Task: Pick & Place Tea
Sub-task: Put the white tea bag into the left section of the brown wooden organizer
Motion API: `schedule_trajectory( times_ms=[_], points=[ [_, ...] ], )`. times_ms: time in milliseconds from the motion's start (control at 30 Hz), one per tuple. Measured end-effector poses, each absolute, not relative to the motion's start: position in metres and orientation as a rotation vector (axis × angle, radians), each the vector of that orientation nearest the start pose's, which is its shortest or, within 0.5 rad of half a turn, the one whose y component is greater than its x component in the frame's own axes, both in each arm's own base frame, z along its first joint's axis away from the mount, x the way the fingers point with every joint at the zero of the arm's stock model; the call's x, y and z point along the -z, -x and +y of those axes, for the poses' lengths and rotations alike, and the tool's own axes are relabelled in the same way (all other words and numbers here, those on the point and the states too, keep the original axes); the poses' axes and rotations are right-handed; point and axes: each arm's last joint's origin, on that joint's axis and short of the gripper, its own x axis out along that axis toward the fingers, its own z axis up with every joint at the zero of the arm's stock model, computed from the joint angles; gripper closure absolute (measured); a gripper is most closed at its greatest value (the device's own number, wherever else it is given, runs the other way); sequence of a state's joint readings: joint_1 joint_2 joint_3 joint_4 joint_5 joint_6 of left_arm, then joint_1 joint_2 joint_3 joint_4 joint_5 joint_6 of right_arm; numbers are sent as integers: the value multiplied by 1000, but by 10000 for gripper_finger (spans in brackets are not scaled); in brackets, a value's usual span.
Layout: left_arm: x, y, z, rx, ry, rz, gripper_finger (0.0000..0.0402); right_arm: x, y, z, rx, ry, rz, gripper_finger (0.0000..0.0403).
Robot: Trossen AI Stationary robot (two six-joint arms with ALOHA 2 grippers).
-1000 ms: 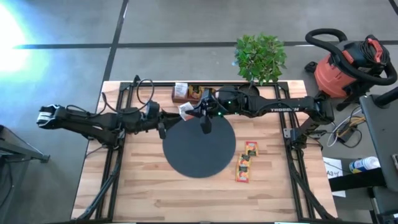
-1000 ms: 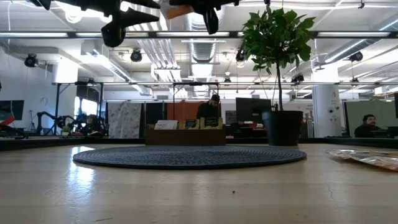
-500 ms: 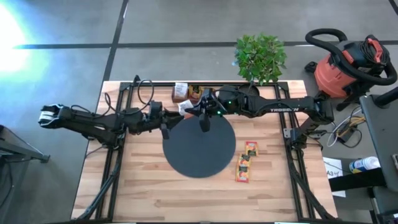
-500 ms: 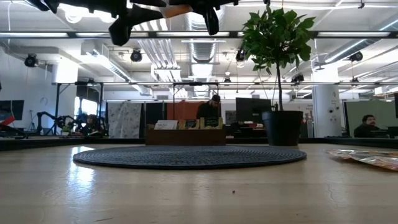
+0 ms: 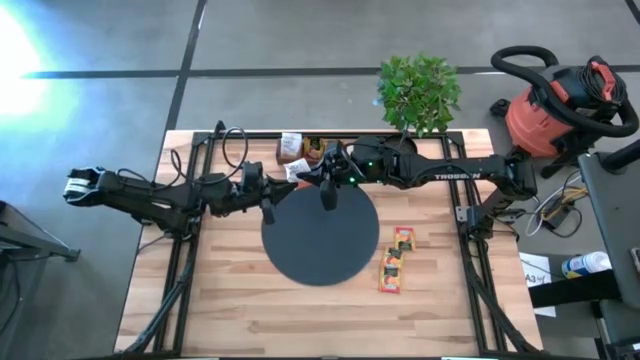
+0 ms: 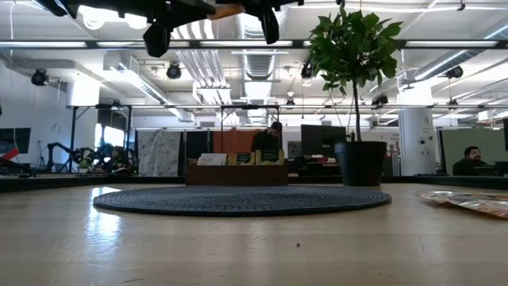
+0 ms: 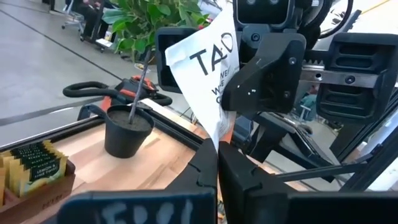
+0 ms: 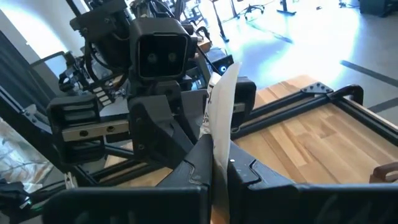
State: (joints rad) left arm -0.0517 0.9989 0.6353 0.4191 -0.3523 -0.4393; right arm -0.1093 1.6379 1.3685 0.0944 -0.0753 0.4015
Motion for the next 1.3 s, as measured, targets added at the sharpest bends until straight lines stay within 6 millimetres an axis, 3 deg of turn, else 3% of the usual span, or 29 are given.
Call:
schedule_trajectory(
  times_ms=[167, 333, 467, 600, 800, 1000, 1300],
  points=[
    [-299, -222, -1, -290, 441, -116, 400, -340, -382, -40, 72, -420, 198, 372],
    [-297, -222, -1, -307, 437, -91, 401, -332, -380, -39, 84, -424, 279, 294],
    [-288, -221, -1, -328, 428, 4, 401, -338, -376, -39, 79, -394, 270, 234],
    [-278, -216, -2, -333, 428, 123, 401, -343, -369, -42, 86, -336, 299, 198],
    [-279, -214, -7, -212, 372, 219, 401, -332, -366, -45, 74, -207, 487, 189],
    [-278, -213, -8, -212, 244, 427, 401, -335, -369, -44, -23, -183, 537, 189],
    [-289, -223, -7, -227, 112, 413, 401, -327, -373, -45, -39, -254, 566, 188]
  ],
)
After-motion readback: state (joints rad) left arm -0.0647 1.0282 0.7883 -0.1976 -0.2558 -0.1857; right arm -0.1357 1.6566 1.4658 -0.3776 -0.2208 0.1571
